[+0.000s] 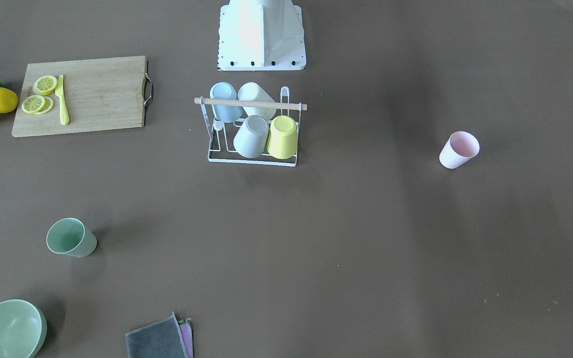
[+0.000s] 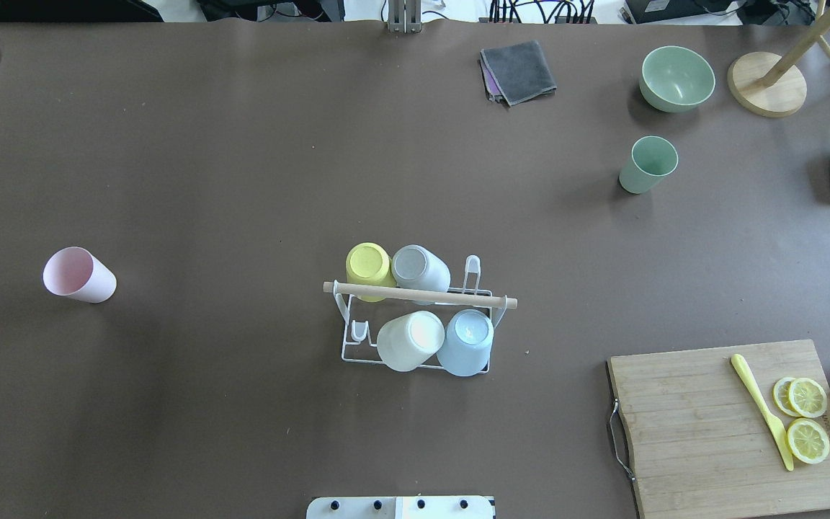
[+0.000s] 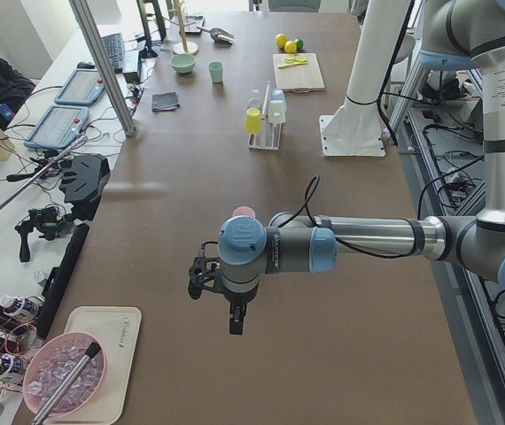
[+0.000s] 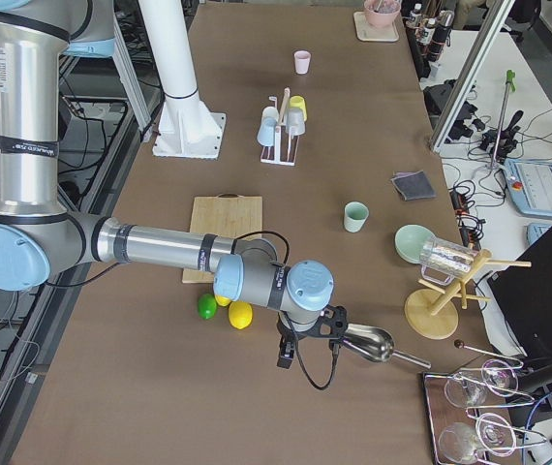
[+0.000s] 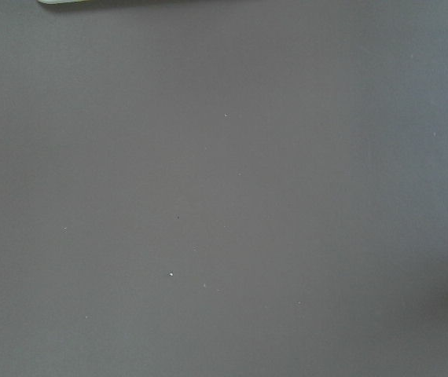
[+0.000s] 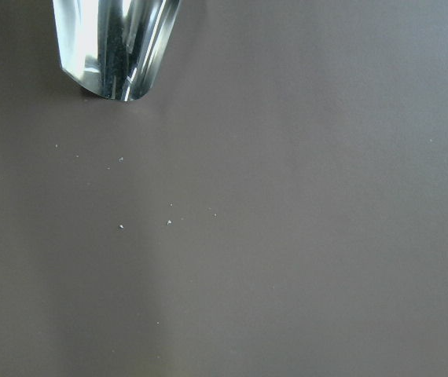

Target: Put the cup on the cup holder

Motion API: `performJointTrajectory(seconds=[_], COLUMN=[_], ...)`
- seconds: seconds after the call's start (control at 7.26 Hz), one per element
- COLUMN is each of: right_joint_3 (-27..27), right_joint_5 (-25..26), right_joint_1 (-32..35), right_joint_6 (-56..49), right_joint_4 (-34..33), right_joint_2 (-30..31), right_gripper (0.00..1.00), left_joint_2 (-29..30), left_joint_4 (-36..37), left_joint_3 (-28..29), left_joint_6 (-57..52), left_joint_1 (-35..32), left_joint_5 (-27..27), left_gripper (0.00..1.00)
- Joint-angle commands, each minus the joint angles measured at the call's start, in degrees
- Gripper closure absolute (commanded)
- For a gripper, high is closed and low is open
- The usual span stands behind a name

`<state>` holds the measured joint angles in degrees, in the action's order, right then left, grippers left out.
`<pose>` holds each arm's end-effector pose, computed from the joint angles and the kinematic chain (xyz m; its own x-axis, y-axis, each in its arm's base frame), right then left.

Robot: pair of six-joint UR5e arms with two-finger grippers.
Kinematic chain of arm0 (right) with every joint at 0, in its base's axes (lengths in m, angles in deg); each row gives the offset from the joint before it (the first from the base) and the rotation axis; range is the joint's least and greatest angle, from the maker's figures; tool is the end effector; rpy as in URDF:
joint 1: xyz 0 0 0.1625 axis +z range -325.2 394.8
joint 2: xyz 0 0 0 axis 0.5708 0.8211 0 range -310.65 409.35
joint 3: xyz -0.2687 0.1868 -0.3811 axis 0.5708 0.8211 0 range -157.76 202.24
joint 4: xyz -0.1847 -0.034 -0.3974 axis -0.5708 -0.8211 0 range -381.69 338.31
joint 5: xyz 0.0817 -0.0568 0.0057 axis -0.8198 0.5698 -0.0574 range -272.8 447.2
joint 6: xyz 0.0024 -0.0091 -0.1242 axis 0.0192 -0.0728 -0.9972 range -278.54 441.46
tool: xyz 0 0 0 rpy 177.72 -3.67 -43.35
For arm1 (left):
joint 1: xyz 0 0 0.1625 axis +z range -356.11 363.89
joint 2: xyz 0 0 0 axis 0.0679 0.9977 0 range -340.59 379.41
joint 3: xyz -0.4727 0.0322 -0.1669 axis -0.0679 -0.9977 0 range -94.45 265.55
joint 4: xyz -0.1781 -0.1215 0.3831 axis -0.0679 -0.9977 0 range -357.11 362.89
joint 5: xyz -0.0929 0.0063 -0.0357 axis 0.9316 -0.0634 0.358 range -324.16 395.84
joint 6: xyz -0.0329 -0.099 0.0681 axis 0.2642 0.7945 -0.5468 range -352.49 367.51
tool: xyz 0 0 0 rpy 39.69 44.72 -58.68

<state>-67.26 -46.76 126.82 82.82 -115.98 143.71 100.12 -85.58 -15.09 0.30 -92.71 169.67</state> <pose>0.0631 -0.4613 0.8032 0.7145 0.1588 0.6814 -0.0516 0.9832 -0.1751 -0.0970 -0.4288 0.7386 0.7251 0.0401 -0.6874 0.0241 0.9962 0.0836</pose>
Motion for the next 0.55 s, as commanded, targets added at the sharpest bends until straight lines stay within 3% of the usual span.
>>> performJointTrajectory(seconds=[0.0, 0.41], right_joint_3=[0.9, 1.2], right_joint_5=[0.1, 0.0], right_joint_1=[0.0, 0.0], right_joint_6=[0.1, 0.4], right_joint_4=[5.9, 7.0], right_joint_2=[0.6, 0.8], right_gripper=[0.00, 0.00], left_joint_2=[-0.2, -0.1], left_joint_4=[-3.8, -13.3], left_joint_3=[1.9, 9.1], left_joint_6=[0.2, 0.4], left_joint_1=[-0.1, -0.1], left_joint_5=[0.0, 0.4], left_gripper=[0.02, 0.02])
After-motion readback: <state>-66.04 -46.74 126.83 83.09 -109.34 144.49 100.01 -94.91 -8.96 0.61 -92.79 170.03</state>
